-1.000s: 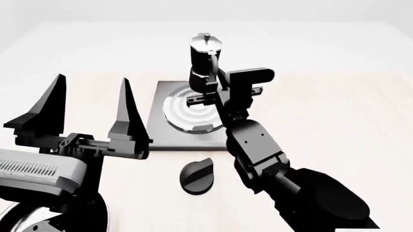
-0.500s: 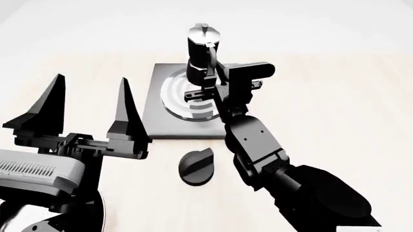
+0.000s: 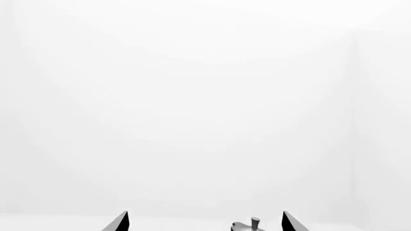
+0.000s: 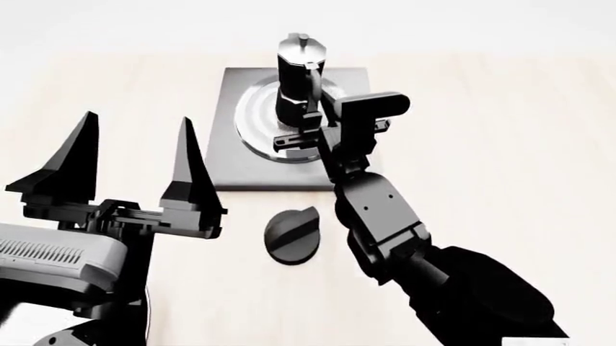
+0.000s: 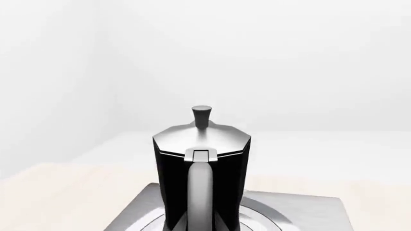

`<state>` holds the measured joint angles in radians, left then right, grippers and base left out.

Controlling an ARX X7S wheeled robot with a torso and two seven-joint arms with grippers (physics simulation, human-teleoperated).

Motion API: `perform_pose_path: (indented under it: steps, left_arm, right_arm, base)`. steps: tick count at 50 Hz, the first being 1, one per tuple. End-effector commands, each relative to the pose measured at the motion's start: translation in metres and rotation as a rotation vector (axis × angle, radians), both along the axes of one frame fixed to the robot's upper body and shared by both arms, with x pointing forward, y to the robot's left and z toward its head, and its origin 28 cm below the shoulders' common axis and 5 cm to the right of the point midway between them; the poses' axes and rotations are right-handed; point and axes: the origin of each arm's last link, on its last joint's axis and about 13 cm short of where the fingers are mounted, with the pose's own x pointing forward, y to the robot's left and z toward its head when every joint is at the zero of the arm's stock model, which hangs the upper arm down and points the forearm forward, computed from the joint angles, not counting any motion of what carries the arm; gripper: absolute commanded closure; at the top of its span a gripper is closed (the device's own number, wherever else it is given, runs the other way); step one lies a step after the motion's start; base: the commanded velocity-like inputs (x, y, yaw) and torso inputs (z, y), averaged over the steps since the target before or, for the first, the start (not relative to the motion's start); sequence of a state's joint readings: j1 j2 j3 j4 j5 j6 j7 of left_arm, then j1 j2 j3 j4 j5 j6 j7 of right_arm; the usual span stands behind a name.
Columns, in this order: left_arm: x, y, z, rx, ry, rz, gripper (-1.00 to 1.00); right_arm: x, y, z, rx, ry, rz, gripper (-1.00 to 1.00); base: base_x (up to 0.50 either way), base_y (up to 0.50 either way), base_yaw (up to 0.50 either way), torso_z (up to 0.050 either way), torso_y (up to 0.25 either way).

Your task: Turn on the stove and put the moka pot on it.

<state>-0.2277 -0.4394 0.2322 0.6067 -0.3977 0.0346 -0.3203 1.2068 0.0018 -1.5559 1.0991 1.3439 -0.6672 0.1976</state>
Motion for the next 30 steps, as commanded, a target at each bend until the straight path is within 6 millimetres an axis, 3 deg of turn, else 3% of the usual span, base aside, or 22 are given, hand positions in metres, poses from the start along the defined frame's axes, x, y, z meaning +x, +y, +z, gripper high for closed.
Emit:
perform_pose_path:
  steps: [1, 24, 25, 30]
  left_arm:
    - [0.0006, -0.0003, -0.0015, -0.001, 0.002, 0.0, -1.0]
    - [0.0001, -0.0005, -0.0029, -0.011, -0.002, -0.008, -1.0]
    - [0.0, -0.0005, -0.0029, -0.012, -0.002, -0.009, -1.0]
    - [0.0001, -0.0003, -0.0028, -0.013, -0.002, -0.009, -1.0]
  right_arm:
    - [0.0003, 0.0022, 0.0045, -0.02, -0.033, 0.02, 1.0]
    - [0.0007, 0.001, 0.0014, -0.026, 0.004, 0.006, 1.0]
    - [0.0007, 0.0007, 0.0006, -0.026, 0.011, 0.005, -1.0]
    - [0.0007, 0.0015, 0.0012, -0.03, 0.016, 0.013, -1.0]
  base:
    - [0.0, 0.0, 0.0, 0.0, 0.0]
    - [0.0, 0.0, 0.0, 0.0, 0.0]
    - [0.0, 0.0, 0.0, 0.0, 0.0]
    - [0.0, 0.0, 0.0, 0.0, 0.0]
